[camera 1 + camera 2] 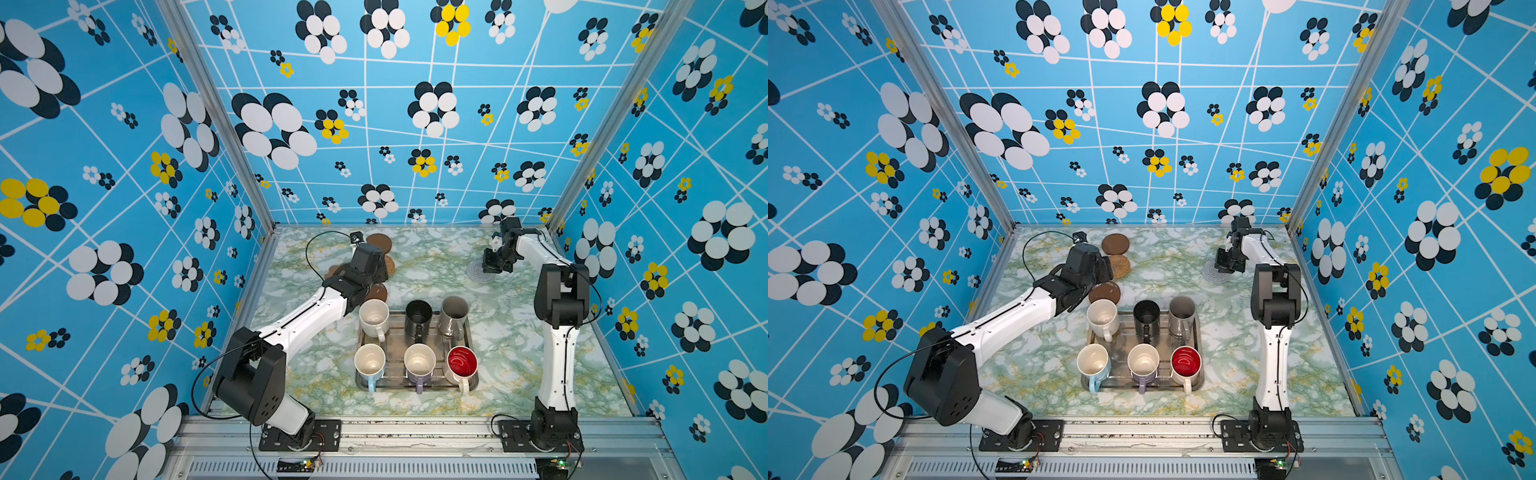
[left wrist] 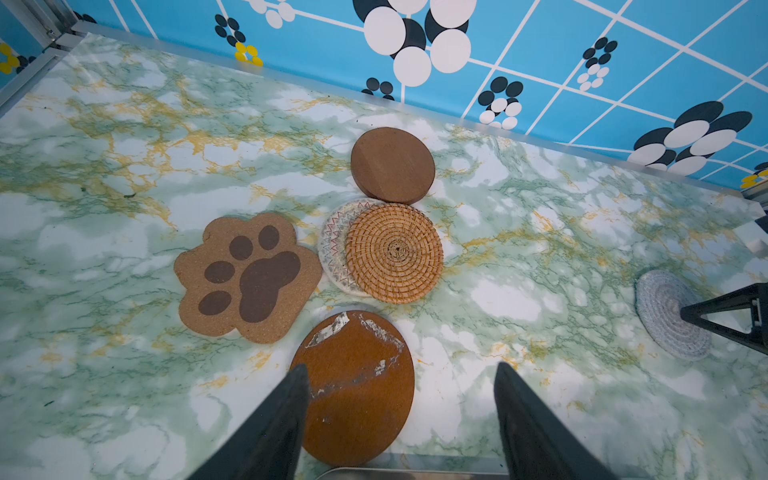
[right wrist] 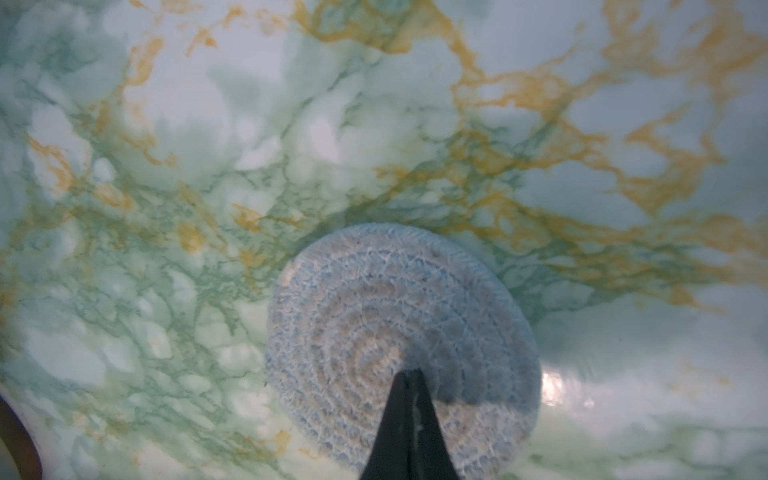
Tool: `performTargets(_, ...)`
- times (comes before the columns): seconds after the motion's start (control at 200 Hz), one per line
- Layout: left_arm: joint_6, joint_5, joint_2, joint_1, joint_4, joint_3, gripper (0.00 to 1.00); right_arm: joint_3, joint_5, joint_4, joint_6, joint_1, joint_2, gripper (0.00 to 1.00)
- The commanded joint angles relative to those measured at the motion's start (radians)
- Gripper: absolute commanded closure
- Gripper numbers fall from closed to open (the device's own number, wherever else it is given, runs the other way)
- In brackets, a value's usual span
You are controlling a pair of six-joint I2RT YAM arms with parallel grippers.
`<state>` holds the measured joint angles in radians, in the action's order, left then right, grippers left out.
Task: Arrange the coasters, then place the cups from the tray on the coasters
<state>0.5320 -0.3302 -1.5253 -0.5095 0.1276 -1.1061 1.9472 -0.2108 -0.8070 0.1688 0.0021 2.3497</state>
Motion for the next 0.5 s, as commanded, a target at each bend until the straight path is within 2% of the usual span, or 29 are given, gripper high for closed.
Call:
performTargets(0.0, -0.007, -0.008, 0.033, 0.009, -0.005, 0.013, 0.28, -0.02, 0.084, -0.092, -0.009, -0.025, 0.019, 0.96)
performTargets(0.35, -0.001, -0.007, 0.045, 0.009, -0.012, 0.029, 0.28, -0.012, 0.021, -0.09, -0.002, -0.032, -0.016, 0.96)
performTargets(0.495, 0.003, -0.009, 0.044, 0.009, -0.019, 0.032, 0.29, 0.044, 0.007, -0.119, -0.002, -0.03, -0.05, 0.95)
